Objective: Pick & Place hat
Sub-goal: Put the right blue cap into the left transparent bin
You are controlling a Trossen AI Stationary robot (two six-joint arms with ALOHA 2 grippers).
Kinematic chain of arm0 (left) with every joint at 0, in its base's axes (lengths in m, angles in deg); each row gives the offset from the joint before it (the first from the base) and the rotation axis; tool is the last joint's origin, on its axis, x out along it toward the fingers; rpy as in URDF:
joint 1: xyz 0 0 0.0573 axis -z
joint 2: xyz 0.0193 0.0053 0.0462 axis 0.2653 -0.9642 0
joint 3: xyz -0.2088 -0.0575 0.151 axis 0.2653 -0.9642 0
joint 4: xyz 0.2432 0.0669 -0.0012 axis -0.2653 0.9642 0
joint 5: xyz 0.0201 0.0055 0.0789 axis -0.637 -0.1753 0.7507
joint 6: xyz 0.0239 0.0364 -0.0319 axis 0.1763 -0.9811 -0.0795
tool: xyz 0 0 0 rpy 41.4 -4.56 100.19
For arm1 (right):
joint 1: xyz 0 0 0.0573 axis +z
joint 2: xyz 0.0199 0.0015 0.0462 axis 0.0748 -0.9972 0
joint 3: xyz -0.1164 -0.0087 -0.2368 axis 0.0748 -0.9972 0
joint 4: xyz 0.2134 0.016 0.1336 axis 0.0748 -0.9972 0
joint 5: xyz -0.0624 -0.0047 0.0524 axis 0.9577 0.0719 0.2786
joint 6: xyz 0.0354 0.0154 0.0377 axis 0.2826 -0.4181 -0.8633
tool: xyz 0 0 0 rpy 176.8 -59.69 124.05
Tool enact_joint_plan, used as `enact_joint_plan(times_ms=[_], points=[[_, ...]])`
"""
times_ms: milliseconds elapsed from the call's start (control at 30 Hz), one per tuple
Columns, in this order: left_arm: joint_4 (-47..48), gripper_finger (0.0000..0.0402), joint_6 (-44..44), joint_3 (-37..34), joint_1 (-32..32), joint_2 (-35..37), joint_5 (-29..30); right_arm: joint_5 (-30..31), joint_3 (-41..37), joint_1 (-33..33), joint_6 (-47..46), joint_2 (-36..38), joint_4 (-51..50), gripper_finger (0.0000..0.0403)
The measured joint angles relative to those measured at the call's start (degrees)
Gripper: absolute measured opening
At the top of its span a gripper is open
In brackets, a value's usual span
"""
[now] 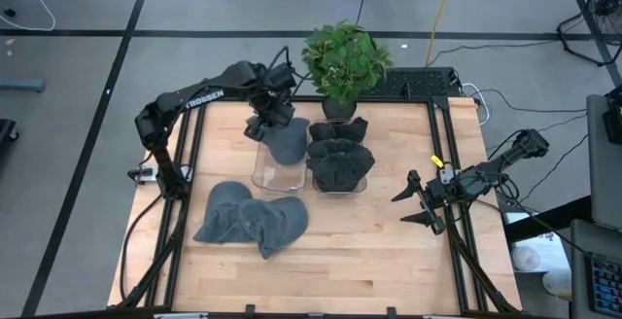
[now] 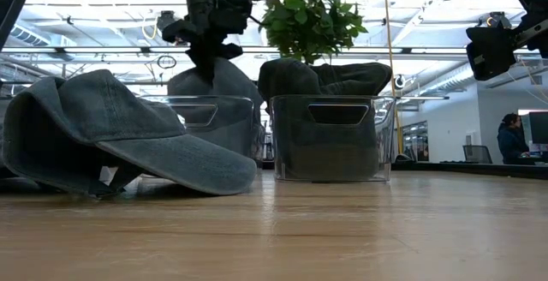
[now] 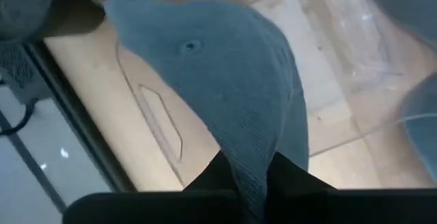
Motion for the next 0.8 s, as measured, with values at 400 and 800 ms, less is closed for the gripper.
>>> enact_joint_plan(times_ms=[400,800], points=[[-4.4,0.0126,12.1,1.4,2.0,0.0,5.7,0.0,0.0,0.0,0.0,0.0,0.0,0.0267],[-8.5,0.0279,23.4,1.4,3.2,4.3,9.4,0.0,0.0,0.0,0.0,0.0,0.0,0.0267]])
